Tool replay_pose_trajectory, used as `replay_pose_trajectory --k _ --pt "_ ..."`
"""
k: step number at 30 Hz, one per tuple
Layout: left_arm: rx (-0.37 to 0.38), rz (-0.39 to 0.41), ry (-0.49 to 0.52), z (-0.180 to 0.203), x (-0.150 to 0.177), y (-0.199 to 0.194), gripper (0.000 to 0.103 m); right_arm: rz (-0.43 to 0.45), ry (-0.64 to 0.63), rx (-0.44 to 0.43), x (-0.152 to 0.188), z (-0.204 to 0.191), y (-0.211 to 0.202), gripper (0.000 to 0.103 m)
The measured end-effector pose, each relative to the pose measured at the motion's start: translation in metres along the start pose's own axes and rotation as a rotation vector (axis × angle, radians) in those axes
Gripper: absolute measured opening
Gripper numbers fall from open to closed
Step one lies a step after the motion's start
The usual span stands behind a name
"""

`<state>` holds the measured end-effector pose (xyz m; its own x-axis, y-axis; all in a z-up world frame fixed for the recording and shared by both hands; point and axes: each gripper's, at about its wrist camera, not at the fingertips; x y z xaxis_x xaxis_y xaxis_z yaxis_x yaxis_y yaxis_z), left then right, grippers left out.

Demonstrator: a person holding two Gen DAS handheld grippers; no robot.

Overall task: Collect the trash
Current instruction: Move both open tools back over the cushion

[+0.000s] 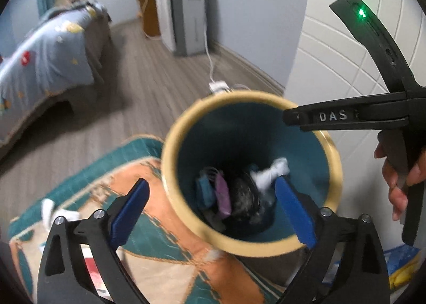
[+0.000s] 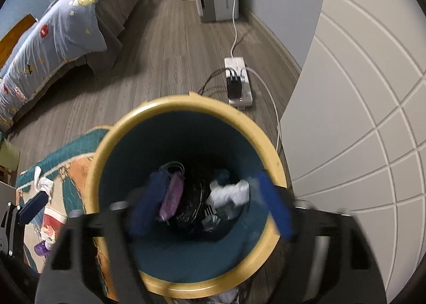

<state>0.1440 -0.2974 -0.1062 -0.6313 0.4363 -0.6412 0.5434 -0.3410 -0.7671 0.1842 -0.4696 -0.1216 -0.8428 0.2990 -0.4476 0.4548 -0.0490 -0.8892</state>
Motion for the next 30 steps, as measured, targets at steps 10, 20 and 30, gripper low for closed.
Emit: replay_pose_trajectory --k 10,20,30 --pt "-0.07 0.039 -0.042 -0.029 0.004 -0.035 0.097 0.066 0.003 0.002 -0.005 -0.013 -0.022 0.097" --pt "-0.194 0.07 -0.124 -0.114 0.028 -0.127 0.098 0.117 -0.127 -0.016 -0.002 -0.073 -0.056 0.097" --pt "-0.329 0.073 -0.298 -0.196 0.096 -0.195 0.098 0.143 -0.233 -0.081 0.01 -0.142 -0.08 0.097"
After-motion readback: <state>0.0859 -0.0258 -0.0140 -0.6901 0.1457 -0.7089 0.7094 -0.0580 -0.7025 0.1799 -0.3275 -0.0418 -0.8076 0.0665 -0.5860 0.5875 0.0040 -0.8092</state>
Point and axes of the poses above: each gripper's, at about its wrist camera, not at the fingertips, and y roughly the way its jaws point, z to its right, x to its underside
